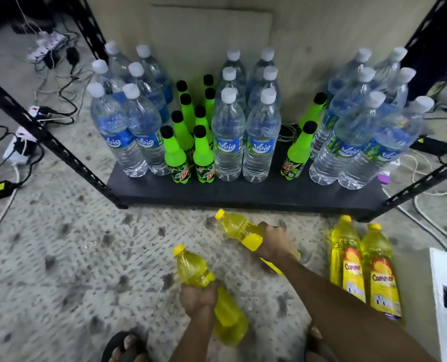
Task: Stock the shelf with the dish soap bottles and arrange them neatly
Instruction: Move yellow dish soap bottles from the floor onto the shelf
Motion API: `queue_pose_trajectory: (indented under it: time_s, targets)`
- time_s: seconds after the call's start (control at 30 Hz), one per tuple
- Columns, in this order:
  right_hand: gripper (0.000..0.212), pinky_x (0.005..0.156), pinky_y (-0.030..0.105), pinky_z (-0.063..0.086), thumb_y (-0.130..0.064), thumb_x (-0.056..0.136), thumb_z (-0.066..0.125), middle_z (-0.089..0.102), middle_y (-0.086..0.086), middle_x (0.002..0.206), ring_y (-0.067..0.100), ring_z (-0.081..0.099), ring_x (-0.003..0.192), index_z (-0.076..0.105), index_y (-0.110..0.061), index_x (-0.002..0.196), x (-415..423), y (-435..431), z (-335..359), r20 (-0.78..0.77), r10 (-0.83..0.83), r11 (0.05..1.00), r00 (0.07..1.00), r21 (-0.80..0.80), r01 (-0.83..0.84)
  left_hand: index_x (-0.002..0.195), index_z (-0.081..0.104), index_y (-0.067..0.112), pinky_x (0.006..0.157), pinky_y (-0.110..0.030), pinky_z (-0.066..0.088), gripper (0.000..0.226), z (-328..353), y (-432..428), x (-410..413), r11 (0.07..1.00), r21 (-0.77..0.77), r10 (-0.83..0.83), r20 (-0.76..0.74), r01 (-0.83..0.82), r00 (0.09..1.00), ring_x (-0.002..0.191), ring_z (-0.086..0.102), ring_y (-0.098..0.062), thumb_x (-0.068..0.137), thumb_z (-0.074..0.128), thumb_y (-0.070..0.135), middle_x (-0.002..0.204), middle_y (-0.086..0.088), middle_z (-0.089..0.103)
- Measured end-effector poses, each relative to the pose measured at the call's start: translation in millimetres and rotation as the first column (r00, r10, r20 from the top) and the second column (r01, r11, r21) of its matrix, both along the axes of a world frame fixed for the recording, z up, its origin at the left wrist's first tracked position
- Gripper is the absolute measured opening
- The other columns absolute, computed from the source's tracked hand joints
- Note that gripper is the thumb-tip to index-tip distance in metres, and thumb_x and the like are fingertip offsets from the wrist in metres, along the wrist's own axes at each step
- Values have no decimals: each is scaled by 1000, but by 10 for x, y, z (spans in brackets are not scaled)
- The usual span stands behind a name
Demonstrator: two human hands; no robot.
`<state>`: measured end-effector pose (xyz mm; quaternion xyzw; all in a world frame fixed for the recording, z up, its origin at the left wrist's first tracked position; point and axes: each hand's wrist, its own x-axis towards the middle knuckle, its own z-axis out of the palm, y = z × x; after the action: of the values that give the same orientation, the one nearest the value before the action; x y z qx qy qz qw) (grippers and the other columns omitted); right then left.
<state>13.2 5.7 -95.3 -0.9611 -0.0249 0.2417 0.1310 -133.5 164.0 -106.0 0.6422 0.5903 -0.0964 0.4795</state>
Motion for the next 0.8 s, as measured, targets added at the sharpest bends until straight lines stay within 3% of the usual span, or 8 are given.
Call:
queue_pose_trajectory:
  time_s: [0.1,0.2,0.37,0.5,0.57,0.7,0.8]
  targets:
    - [85,81,35,53,-44,54,87,69,10,112,31,64,111,55,-21,129,-201,-123,354,48,-49,996,998,79,45,105,69,4,85,-43,55,54,410,11,178,998,43,-44,157,37,987,97,69,-35,59,91,22,104,-18,72]
    - [81,75,34,54,-48,49,86,73,7,106,29,69,101,62,-21,122,-318,-244,883,110,-93,987,990,143,77,105,69,6,86,-41,56,54,869,-3,244,995,85,-69,246,50,967,98,69,-34,60,90,29,104,-16,72]
    - [94,83,36,53,-57,43,87,74,2,110,29,67,107,60,-29,129,-415,-497,2019,318,-234,939,919,320,128,99,67,13,85,-38,56,51,1775,-77,298,983,157,-159,448,98,880,94,70,-31,58,90,31,99,-12,74]
    - [96,89,32,52,-59,43,87,72,-2,117,23,67,111,61,-27,129,-429,-699,3062,473,-342,871,812,483,86,110,66,17,86,-37,55,69,2744,-147,456,921,348,-359,583,175,729,99,69,-32,52,94,39,105,-11,74]
    - [93,85,28,53,-61,42,87,74,-4,109,17,68,104,63,-28,126,-462,-814,3605,532,-397,828,748,559,43,114,65,19,86,-39,55,74,3344,-206,553,886,428,-432,628,177,647,101,69,-32,51,94,44,107,-9,74]
    - [69,73,18,54,-60,42,89,71,-22,81,-1,69,83,64,-38,103,-521,-1057,4664,594,-493,716,636,692,-90,109,67,24,86,-39,56,69,4579,-375,786,845,517,-525,755,135,393,96,70,-24,50,95,46,101,2,75]
    - [75,76,24,54,-63,41,89,72,-16,81,-1,68,82,65,-37,107,-506,-1227,5327,623,-568,677,539,725,-125,104,68,28,82,-31,52,69,5397,-481,1048,832,548,-548,789,84,277,91,66,-16,45,93,54,95,9,72]
